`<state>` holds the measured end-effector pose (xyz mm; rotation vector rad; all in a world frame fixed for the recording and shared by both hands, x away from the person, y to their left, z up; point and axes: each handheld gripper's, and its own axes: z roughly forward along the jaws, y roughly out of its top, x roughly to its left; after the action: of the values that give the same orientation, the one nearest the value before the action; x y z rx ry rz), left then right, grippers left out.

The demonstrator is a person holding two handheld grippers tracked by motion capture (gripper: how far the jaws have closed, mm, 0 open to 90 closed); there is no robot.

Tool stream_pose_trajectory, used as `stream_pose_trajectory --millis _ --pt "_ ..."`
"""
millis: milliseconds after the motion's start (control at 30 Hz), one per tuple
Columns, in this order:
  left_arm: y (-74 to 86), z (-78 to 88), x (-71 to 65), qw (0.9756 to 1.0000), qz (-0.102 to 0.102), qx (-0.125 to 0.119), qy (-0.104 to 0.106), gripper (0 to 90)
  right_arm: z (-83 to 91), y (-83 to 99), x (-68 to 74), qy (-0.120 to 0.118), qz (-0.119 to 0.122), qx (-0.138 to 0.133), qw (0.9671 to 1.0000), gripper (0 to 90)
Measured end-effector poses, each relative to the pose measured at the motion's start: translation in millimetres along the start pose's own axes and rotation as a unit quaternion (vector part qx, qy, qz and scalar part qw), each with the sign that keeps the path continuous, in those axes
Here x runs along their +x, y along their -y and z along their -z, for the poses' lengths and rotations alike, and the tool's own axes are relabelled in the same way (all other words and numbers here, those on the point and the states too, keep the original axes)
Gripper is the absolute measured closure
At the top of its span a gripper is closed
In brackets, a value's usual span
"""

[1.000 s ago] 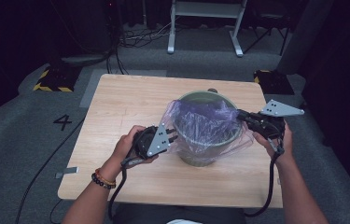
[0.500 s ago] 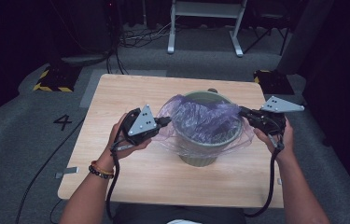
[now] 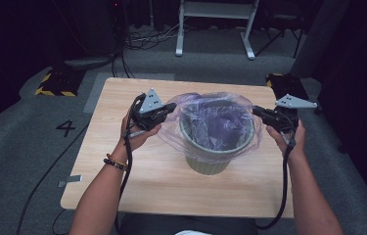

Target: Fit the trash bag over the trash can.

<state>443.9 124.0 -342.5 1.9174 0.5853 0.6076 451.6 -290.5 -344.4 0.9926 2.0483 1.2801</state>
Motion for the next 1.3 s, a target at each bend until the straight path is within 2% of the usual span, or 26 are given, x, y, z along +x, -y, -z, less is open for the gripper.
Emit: stream_pose_trajectory --millis 200,300,333,433,600,833,933,1033,1100,1133,1167,1233,1267,1300 --pt "9.4 -23.8 7.4 0.9993 0.024 0.027 -0.006 90.0 -10.3 11.1 -9.2 -0.002 -0.019 0.016 0.9997 88.1" --pt "15.1 -36.7 9.5 0.9985 0.037 0.040 -0.007 90.0 -15.0 15.6 -10.5 -0.001 -0.020 0.027 0.9994 88.1" --pt "17.6 -41.4 10.3 0.9980 0.045 0.043 -0.002 90.0 -17.0 17.4 -10.9 -0.001 -0.019 0.032 0.9993 88.1" --pt "22.6 -49.8 9.5 0.9974 0.054 0.047 0.000 90.0 -21.6 23.0 -11.5 -0.011 -0.020 0.041 0.9989 88.0" --pt "29.3 -65.4 5.5 0.9954 0.060 0.074 0.005 90.0 -25.8 30.1 -9.1 -0.019 -0.018 0.052 0.9983 88.0" --pt "33.9 -76.4 1.6 0.9930 0.066 0.097 0.012 90.0 -30.6 37.8 -7.2 -0.020 -0.011 0.068 0.9974 88.0" --pt "36.6 -80.4 1.9 0.9912 0.073 0.109 0.020 90.0 -34.6 42.7 -6.7 -0.027 -0.014 0.076 0.9966 88.0" --pt "39.7 -85.6 1.8 0.9876 0.081 0.133 0.018 89.9 -36.0 46.2 -5.4 -0.035 -0.015 0.081 0.9960 88.0" --pt "42.1 -87.0 2.1 0.9861 0.086 0.141 0.018 86.2 -36.7 50.0 -4.1 -0.037 -0.010 0.087 0.9954 88.0" --pt "43.8 -86.7 1.5 0.9861 0.085 0.142 0.021 85.6 -36.7 51.4 -4.0 -0.039 -0.009 0.089 0.9952 88.0" --pt "46.2 -85.1 0.3 0.9870 0.078 0.140 0.016 85.0 -36.1 53.3 -3.6 -0.040 -0.011 0.090 0.9951 87.9" --pt "49.6 -81.0 0.6 0.9878 0.078 0.134 0.010 81.7 -33.9 56.6 -4.5 -0.041 -0.013 0.091 0.9950 86.9" --pt "51.5 -77.1 1.1 0.9889 0.084 0.122 0.014 76.7 -32.4 57.9 -5.5 -0.042 -0.014 0.088 0.9951 85.0" --pt "53.3 -70.4 0.6 0.9910 0.080 0.107 0.009 68.8 -30.5 58.8 -6.2 -0.045 -0.016 0.088 0.9950 82.4"
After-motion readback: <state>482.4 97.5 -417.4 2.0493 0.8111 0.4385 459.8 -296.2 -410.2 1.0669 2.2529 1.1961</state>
